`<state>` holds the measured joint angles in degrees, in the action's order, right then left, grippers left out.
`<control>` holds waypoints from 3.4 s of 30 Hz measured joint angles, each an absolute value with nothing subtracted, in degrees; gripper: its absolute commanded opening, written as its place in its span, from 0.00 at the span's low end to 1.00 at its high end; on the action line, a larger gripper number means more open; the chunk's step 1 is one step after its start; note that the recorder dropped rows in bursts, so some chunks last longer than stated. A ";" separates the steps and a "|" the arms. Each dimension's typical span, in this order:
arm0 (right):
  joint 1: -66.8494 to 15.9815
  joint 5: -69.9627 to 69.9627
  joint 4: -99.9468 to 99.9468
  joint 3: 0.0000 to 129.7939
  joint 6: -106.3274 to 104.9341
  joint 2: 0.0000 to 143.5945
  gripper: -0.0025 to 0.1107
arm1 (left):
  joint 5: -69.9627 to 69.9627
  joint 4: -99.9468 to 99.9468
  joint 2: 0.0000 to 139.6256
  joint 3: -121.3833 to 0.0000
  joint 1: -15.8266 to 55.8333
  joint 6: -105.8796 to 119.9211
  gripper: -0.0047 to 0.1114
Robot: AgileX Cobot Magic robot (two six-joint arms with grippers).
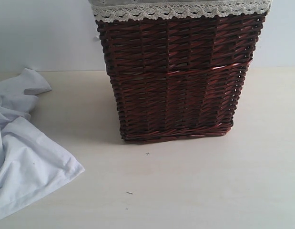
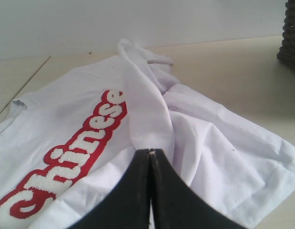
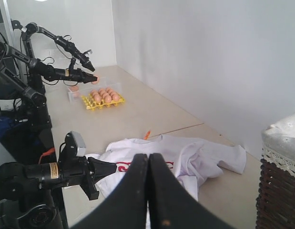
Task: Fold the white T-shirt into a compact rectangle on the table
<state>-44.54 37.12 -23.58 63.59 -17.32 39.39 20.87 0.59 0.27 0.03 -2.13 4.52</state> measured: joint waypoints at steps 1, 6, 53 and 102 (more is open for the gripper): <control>-44.54 37.12 -23.58 63.59 -17.32 39.39 0.02 | 20.87 0.59 0.27 0.03 -2.13 4.52 0.04; -44.54 37.12 -26.65 63.59 -10.91 39.39 0.02 | 20.97 0.59 0.27 0.03 -2.13 4.52 0.04; -45.56 34.26 -55.02 63.59 -43.30 84.53 0.39 | 20.97 0.59 0.27 0.03 -2.13 4.52 0.04; -46.22 37.13 5.94 121.50 7.69 146.30 0.10 | 20.97 0.59 0.27 0.03 -2.13 4.52 0.04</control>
<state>-46.22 37.13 5.94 121.50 7.69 146.30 20.97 0.59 0.27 0.03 -2.13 4.52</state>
